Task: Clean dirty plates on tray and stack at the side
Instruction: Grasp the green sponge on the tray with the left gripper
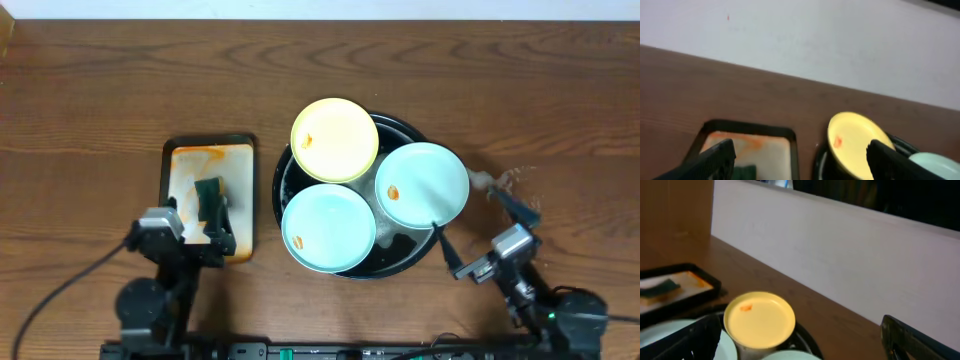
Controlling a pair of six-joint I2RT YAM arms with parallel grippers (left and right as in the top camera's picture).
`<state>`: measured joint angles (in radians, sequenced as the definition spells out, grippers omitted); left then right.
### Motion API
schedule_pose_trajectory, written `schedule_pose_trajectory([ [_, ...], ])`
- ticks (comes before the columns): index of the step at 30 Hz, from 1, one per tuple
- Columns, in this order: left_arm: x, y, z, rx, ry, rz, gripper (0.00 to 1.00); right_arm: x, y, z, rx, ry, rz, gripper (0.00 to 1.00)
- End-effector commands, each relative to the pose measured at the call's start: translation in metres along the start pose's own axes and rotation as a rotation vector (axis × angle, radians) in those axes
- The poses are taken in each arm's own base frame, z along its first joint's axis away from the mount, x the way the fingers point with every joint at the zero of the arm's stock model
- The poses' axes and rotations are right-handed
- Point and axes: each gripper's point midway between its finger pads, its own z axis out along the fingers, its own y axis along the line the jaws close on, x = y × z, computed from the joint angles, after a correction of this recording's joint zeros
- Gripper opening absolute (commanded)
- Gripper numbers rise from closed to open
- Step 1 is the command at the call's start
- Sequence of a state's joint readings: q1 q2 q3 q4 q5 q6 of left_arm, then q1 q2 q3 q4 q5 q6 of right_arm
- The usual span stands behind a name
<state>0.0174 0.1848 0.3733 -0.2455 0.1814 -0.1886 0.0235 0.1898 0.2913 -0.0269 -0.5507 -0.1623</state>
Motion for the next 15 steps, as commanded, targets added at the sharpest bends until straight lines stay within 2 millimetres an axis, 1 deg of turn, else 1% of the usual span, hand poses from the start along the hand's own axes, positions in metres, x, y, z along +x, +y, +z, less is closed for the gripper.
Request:
schedule_pose_trajectory([
  [1, -0.032, -0.011, 0.002, -0.009, 0.083, -0.025, 0.85, -0.028, -0.008, 0.013, -0.033, 0.040, 0.070, 0.99],
  [3, -0.038, -0.012, 0.006, -0.036, 0.184, -0.039, 0.85, -0.039, -0.013, 0.024, -0.069, 0.098, 0.112, 0.99],
  [4, -0.041, -0.012, 0.008, -0.055, 0.253, -0.048, 0.85, -0.045, -0.019, 0.034, -0.081, 0.157, 0.152, 0.99],
  [7, -0.048, -0.014, 0.011, -0.096, 0.408, -0.069, 0.85, -0.052, -0.032, 0.053, -0.099, 0.293, 0.243, 0.99],
  [10, -0.055, -0.015, 0.014, -0.127, 0.523, -0.079, 0.85, -0.052, -0.043, 0.070, -0.120, 0.445, 0.343, 0.99],
  [12, -0.054, -0.014, 0.018, -0.135, 0.574, -0.069, 0.85, -0.050, -0.049, 0.079, -0.128, 0.510, 0.385, 0.99],
  [14, -0.047, -0.012, 0.021, -0.146, 0.619, -0.075, 0.85, -0.047, -0.054, 0.089, -0.135, 0.556, 0.418, 0.99],
  [15, -0.042, -0.011, 0.022, -0.152, 0.641, -0.078, 0.85, -0.045, -0.053, 0.093, -0.148, 0.574, 0.470, 0.99],
])
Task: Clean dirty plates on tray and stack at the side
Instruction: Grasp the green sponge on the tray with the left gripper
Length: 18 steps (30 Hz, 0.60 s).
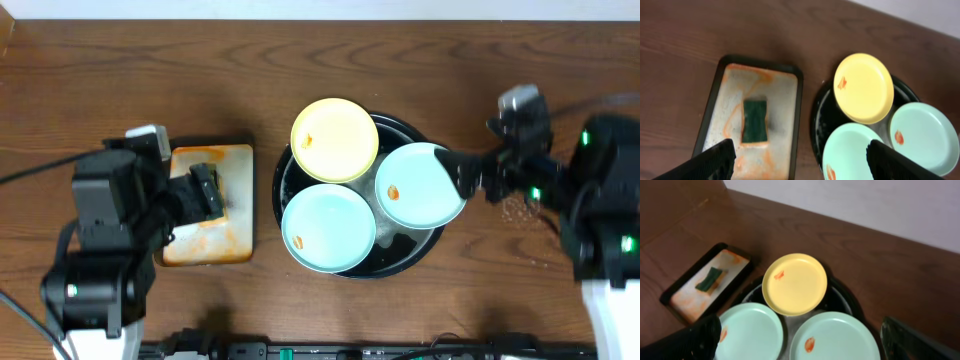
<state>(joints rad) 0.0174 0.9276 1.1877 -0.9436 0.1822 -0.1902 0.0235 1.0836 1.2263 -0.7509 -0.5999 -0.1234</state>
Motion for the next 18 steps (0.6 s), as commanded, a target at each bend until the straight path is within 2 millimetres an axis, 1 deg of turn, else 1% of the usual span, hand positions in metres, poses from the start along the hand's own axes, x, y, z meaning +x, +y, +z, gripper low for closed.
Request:
schedule_pose_trajectory([
  [1, 0.006, 0.000, 0.007, -0.004, 0.063, 0.002, 0.85, -0.008, 0.001, 0.008, -0.055, 0.041, 0.105, 0.99],
  [3, 0.015, 0.002, 0.012, -0.010, 0.118, -0.011, 0.85, -0.004, -0.001, 0.015, -0.069, 0.066, 0.160, 0.99],
  [4, 0.020, 0.005, 0.015, -0.028, 0.143, -0.013, 1.00, -0.001, -0.003, 0.018, -0.070, 0.079, 0.172, 0.99],
  [7, 0.030, 0.016, 0.027, -0.079, 0.203, -0.018, 1.00, 0.006, -0.006, 0.024, -0.071, 0.112, 0.197, 0.99],
  [10, 0.045, 0.028, 0.043, -0.141, 0.298, -0.043, 0.99, 0.007, -0.007, 0.025, -0.068, 0.115, 0.198, 0.99],
  [13, 0.054, 0.045, 0.064, -0.233, 0.377, -0.041, 0.97, 0.009, -0.007, 0.025, -0.069, 0.122, 0.203, 0.99],
  [15, 0.061, 0.058, 0.079, -0.312, 0.427, -0.075, 0.97, 0.011, -0.006, 0.025, -0.069, 0.133, 0.211, 0.99],
  [17, 0.071, 0.065, 0.097, -0.344, 0.499, -0.087, 0.94, 0.014, -0.006, 0.024, -0.070, 0.144, 0.219, 0.99],
  [18, 0.077, 0.068, 0.106, -0.355, 0.539, -0.088, 0.90, 0.016, -0.006, 0.024, -0.069, 0.151, 0.224, 0.96],
])
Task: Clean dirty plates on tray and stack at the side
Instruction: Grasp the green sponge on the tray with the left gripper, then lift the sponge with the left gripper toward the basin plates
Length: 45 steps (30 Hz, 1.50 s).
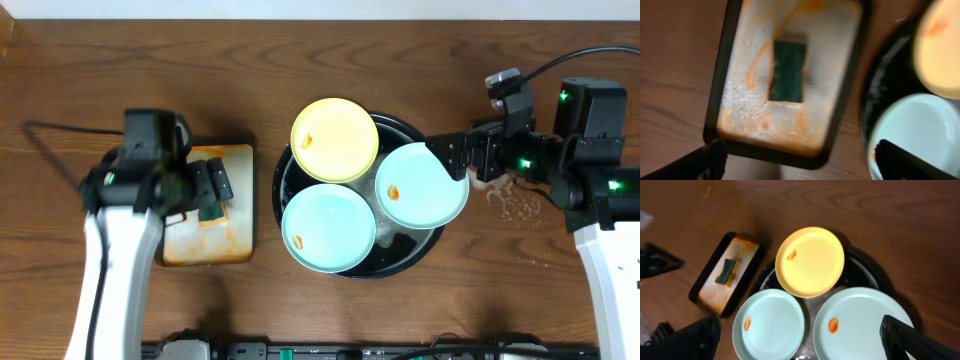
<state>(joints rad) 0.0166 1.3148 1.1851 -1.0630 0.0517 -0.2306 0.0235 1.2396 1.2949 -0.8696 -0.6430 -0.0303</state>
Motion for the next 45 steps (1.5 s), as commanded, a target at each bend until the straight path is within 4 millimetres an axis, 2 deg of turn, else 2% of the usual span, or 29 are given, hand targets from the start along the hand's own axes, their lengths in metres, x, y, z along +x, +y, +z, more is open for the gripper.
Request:
schedule_pose_trajectory([
  [1, 0.006, 0.012, 0.038, -0.101, 0.116, -0.027, 0.86, -0.002, 0.004, -0.005, -0.007, -0.001, 0.017, 0.93],
  [3, 0.007, 0.012, 0.061, -0.121, 0.177, -0.024, 0.76, 0.003, 0.000, -0.005, 0.018, 0.019, 0.032, 0.88],
  [5, 0.009, 0.013, 0.083, -0.139, 0.233, -0.021, 0.73, 0.009, -0.007, -0.006, 0.058, 0.039, 0.045, 0.81],
  [9, 0.010, 0.014, 0.118, -0.155, 0.291, 0.000, 0.62, 0.015, -0.009, -0.006, 0.075, 0.064, 0.061, 0.77],
  [11, 0.007, 0.015, 0.130, -0.159, 0.293, -0.001, 0.56, 0.017, -0.009, -0.006, 0.075, 0.070, 0.065, 0.76],
  [16, 0.005, 0.025, 0.151, -0.159, 0.297, -0.005, 0.53, 0.019, -0.009, -0.006, 0.074, 0.078, 0.070, 0.72],
  [20, 0.020, 0.033, 0.172, -0.164, 0.323, -0.001, 0.34, 0.019, -0.009, -0.006, 0.074, 0.078, 0.070, 0.72],
  [22, 0.025, 0.035, 0.177, -0.165, 0.327, -0.001, 0.19, 0.019, -0.009, -0.005, 0.074, 0.078, 0.070, 0.72],
  [23, 0.026, 0.035, 0.178, -0.163, 0.327, -0.003, 0.11, 0.019, -0.009, -0.005, 0.074, 0.078, 0.070, 0.72],
  [24, 0.027, 0.034, 0.178, -0.161, 0.328, -0.003, 0.08, 0.019, -0.009, -0.005, 0.074, 0.077, 0.070, 0.72],
  [28, 0.025, 0.029, 0.177, -0.133, 0.327, -0.006, 0.07, 0.018, -0.009, -0.005, 0.074, 0.074, 0.068, 0.72],
  [32, 0.013, 0.011, 0.154, -0.049, 0.314, -0.019, 0.07, 0.018, -0.009, -0.005, 0.074, 0.074, 0.067, 0.72],
  [37, -0.011, 0.005, 0.116, -0.022, 0.207, -0.016, 0.07, 0.017, -0.010, -0.005, 0.076, 0.072, 0.066, 0.71],
  [40, -0.021, 0.002, 0.103, -0.005, 0.144, -0.002, 0.07, 0.017, -0.010, -0.005, 0.079, 0.072, 0.065, 0.71],
  [43, -0.028, 0.000, 0.104, 0.005, 0.111, 0.015, 0.07, 0.017, -0.010, -0.005, 0.078, 0.069, 0.064, 0.71],
  [45, -0.029, 0.000, 0.112, 0.008, 0.098, 0.015, 0.07, 0.016, -0.010, -0.005, 0.078, 0.066, 0.062, 0.71],
])
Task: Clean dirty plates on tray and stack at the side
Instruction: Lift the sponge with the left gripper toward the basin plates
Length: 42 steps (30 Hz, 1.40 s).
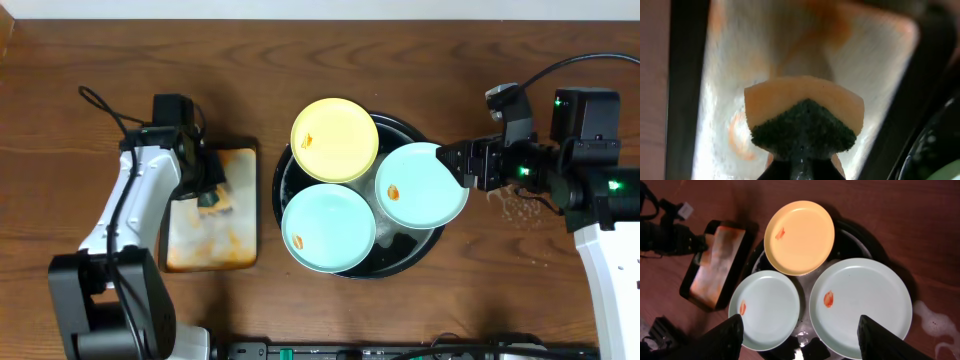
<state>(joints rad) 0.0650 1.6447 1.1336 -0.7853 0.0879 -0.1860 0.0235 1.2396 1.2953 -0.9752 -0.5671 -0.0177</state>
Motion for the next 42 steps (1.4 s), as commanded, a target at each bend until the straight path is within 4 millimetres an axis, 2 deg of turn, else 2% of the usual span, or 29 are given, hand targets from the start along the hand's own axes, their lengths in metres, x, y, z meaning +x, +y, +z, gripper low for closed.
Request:
schedule_pose_trajectory([
  [1, -0.003, -0.002, 0.010, 0.012, -0.010, 0.020, 0.08, -0.007, 0.002, -0.005, 0.004, -0.023, -0.009, 0.70],
  [10, 0.012, 0.004, 0.052, -0.006, 0.060, 0.017, 0.07, -0.007, 0.002, -0.005, 0.004, -0.023, -0.006, 0.70],
  [19, 0.038, 0.010, 0.078, -0.035, 0.177, 0.015, 0.07, -0.005, 0.001, -0.005, 0.004, -0.014, 0.000, 0.68],
  [22, 0.047, 0.013, 0.094, -0.044, 0.216, 0.014, 0.07, -0.005, 0.001, -0.005, 0.004, -0.015, -0.001, 0.68],
  [26, 0.054, 0.015, 0.102, -0.053, 0.248, 0.006, 0.07, -0.004, 0.001, -0.004, 0.004, -0.013, 0.000, 0.68],
  [30, 0.049, 0.013, 0.092, -0.052, 0.245, 0.006, 0.07, -0.005, 0.001, -0.005, 0.004, -0.015, -0.001, 0.68],
  [38, 0.018, 0.004, 0.038, -0.045, 0.211, 0.008, 0.08, -0.006, 0.000, -0.004, 0.013, -0.017, -0.003, 0.72],
  [42, 0.014, 0.000, 0.023, -0.048, 0.227, 0.013, 0.08, -0.007, -0.029, 0.001, 0.149, -0.012, 0.076, 0.72],
])
